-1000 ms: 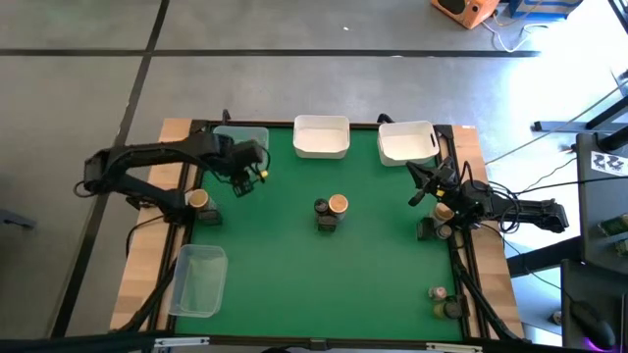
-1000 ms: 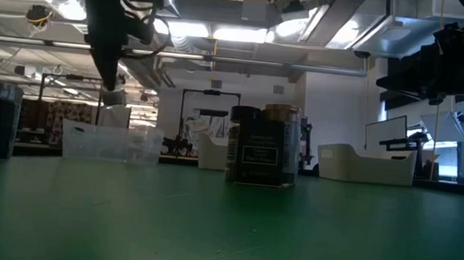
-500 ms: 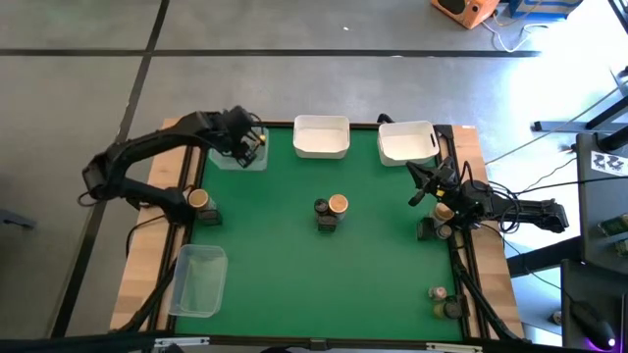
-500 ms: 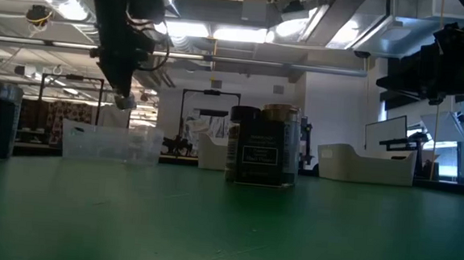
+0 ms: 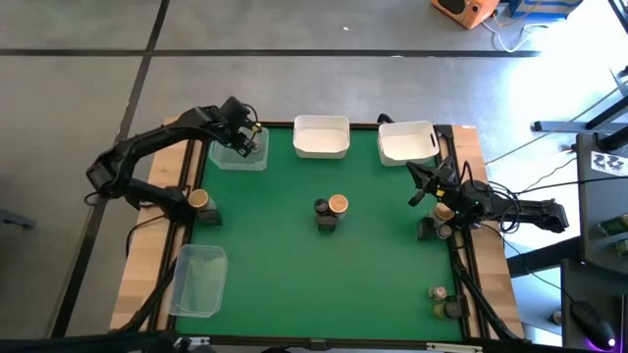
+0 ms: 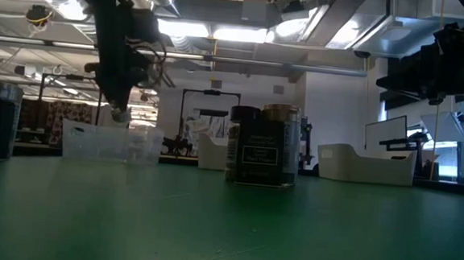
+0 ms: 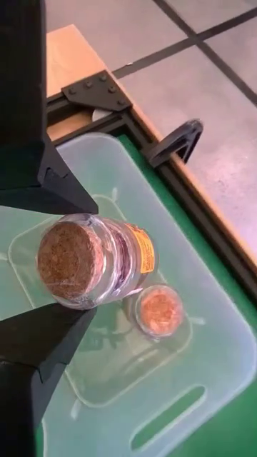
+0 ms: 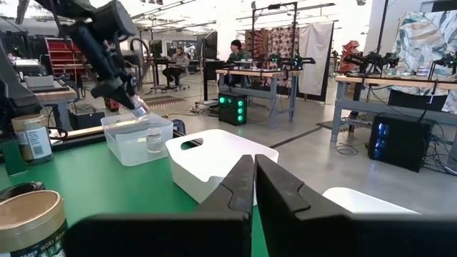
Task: Sort spices by type
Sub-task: Put the top left small brown seasoning bottle into the top transparent bin
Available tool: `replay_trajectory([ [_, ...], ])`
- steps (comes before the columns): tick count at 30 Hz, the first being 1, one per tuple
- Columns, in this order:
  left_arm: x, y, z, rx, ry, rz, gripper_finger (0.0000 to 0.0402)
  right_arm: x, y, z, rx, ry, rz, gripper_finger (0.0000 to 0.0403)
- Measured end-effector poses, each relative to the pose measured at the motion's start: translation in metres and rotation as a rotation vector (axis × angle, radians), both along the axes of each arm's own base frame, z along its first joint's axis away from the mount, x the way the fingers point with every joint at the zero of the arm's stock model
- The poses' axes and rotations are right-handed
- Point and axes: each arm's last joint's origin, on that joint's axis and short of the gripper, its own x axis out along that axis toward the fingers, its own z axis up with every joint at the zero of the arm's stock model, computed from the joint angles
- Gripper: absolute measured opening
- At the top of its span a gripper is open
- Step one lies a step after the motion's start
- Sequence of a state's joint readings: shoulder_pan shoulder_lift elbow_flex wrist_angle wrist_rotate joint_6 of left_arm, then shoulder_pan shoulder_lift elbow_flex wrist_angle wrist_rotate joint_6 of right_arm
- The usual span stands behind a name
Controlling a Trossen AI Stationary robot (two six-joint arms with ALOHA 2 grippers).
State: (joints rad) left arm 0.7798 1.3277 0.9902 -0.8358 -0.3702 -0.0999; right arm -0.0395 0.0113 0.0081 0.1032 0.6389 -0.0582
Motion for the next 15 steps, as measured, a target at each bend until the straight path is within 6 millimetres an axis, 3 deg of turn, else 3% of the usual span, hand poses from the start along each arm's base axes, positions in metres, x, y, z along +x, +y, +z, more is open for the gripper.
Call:
replay_trajectory([
  [15,0.016,0.018,-0.057,-0.158,0.167,-0.016,0.0173,0.000,0.000,0.000,0.000,0.000,0.001,0.0016],
])
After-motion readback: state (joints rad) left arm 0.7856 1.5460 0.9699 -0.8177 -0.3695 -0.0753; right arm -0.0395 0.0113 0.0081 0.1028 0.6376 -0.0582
